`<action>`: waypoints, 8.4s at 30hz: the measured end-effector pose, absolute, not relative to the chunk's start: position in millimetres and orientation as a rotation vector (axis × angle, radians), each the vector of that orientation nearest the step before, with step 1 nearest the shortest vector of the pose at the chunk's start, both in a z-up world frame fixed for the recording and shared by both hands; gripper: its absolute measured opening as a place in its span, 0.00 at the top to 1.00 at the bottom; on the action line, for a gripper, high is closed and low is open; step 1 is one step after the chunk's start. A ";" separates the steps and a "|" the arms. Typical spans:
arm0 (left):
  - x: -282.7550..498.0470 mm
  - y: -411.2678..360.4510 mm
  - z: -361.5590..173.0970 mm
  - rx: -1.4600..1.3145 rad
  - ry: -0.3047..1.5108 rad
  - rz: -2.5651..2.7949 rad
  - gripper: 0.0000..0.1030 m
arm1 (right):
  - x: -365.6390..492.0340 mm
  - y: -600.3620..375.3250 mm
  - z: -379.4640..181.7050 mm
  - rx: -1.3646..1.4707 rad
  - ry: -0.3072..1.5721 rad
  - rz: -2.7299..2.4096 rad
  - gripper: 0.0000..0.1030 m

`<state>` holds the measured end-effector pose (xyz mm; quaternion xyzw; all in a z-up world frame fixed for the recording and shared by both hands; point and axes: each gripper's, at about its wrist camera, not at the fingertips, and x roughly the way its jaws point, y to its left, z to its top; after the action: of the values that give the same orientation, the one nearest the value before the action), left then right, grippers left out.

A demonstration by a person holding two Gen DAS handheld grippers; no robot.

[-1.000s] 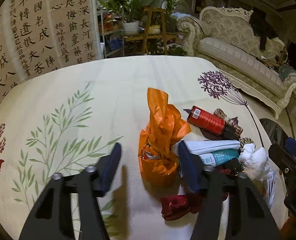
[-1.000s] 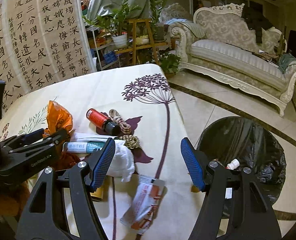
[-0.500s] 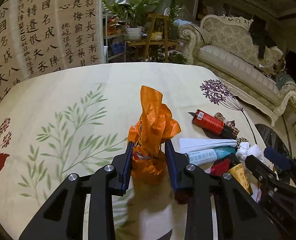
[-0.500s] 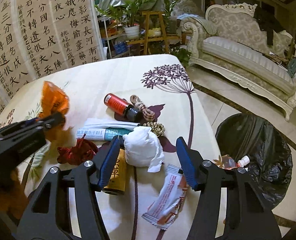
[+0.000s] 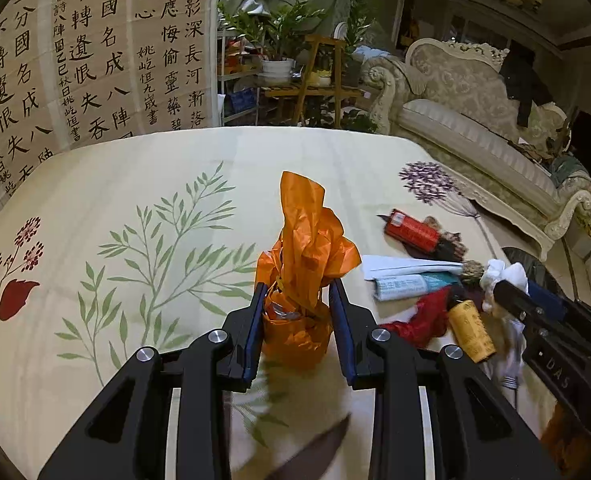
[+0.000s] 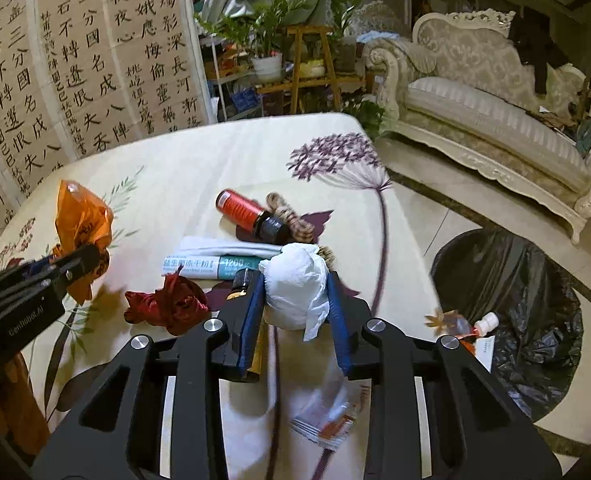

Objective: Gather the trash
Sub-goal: 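Carry the orange bag to the bin with the left tool while the right tool carries the tissue, then open both tools over the black bin to drop the orange bag and tissue, then grasp the red plastic bag with the left tool while the right tool grasps the white-red snack wrapper, then carry the red bag to the bin with the left tool while the right tool carries the wrapper, then open both tools over the bin to drop the red bag and wrapper, then grasp the brown bottle with the left tool while the right tool moves back over the table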

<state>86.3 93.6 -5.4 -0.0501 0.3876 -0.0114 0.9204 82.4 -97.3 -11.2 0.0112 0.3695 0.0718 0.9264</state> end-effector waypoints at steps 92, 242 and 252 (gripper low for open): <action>79.6 24.9 -15.6 0.035 0.791 -0.039 0.30 | 54.8 -168.9 -17.6 0.093 0.733 0.036 0.51; 99.1 -91.2 -15.4 0.059 0.805 -0.209 0.30 | 51.4 -278.3 -23.5 0.174 0.715 -0.171 0.47; 100.3 -50.0 -27.8 0.035 0.855 -0.108 0.30 | 53.1 -259.5 -23.5 0.180 0.720 -0.118 0.47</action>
<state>100.3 -50.0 -27.8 0.0172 0.4145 -0.0522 0.9084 53.1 -259.5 -23.5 0.0877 0.3518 -0.0574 0.9302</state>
